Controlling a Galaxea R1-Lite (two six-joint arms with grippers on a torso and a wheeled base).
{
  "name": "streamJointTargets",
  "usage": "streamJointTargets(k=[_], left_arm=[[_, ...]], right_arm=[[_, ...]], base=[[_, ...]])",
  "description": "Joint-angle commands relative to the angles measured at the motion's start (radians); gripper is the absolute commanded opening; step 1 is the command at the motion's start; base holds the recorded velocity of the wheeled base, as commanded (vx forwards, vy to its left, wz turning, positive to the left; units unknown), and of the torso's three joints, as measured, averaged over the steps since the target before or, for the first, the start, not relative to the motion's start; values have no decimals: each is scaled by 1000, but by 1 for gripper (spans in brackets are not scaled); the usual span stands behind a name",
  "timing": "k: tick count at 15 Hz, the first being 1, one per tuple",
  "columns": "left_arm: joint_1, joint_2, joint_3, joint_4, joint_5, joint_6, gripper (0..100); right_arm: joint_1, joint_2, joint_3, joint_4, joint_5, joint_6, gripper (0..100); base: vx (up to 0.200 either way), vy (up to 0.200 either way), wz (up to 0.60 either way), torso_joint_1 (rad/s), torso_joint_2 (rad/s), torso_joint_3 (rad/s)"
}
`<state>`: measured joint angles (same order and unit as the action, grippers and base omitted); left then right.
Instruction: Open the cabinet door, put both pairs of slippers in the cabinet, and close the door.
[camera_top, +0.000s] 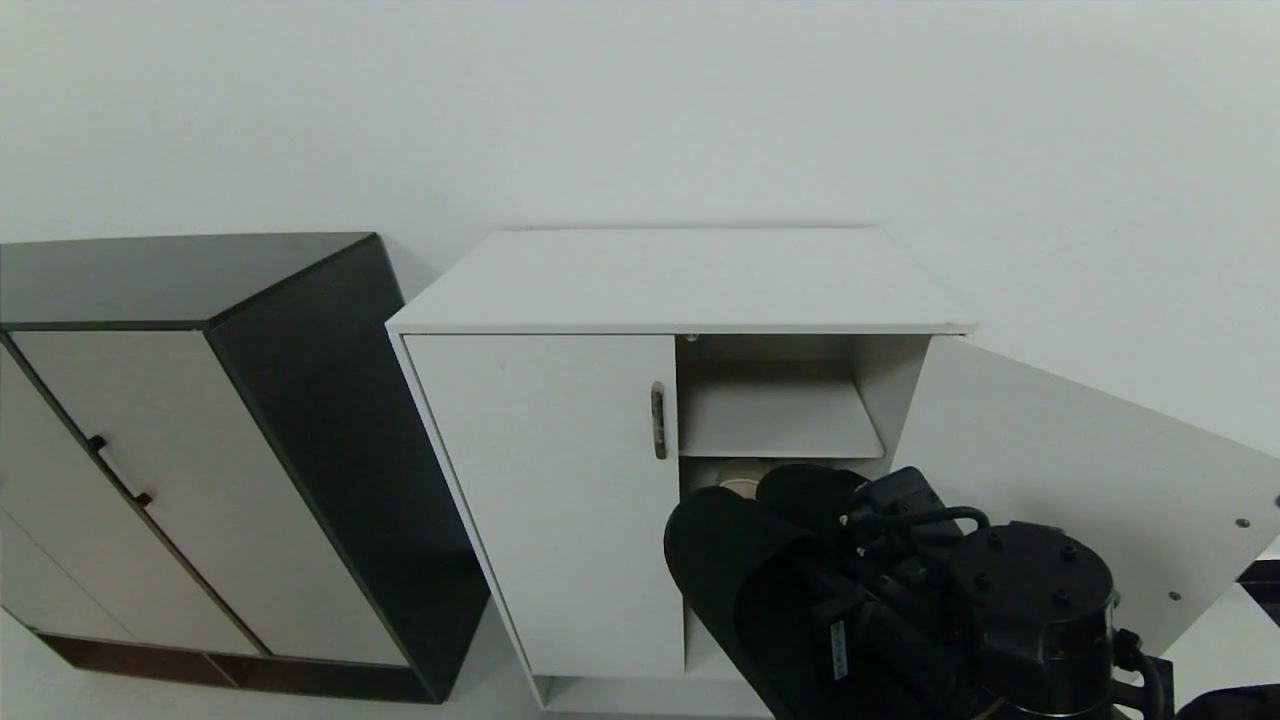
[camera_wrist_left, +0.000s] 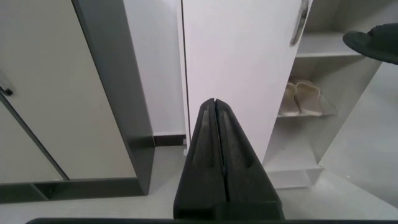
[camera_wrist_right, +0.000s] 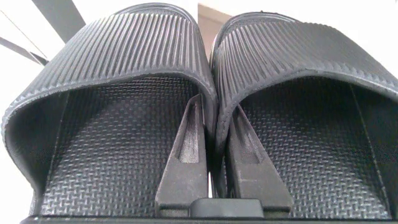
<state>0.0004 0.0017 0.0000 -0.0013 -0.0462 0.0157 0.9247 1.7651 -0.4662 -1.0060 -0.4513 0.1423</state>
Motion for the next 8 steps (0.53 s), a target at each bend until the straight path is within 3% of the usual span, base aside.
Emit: streamJointTargets(k=[1, 8], left_arm=[[0, 0, 0, 0, 0, 0, 0], [0, 0, 0, 0, 0, 0, 0]], right_arm=[[0, 5, 0, 0, 0, 2, 0], [2, 7, 8, -19, 2, -1, 0]], base=[[0, 0, 0, -183, 486, 320], [0, 0, 0, -149, 478, 326]])
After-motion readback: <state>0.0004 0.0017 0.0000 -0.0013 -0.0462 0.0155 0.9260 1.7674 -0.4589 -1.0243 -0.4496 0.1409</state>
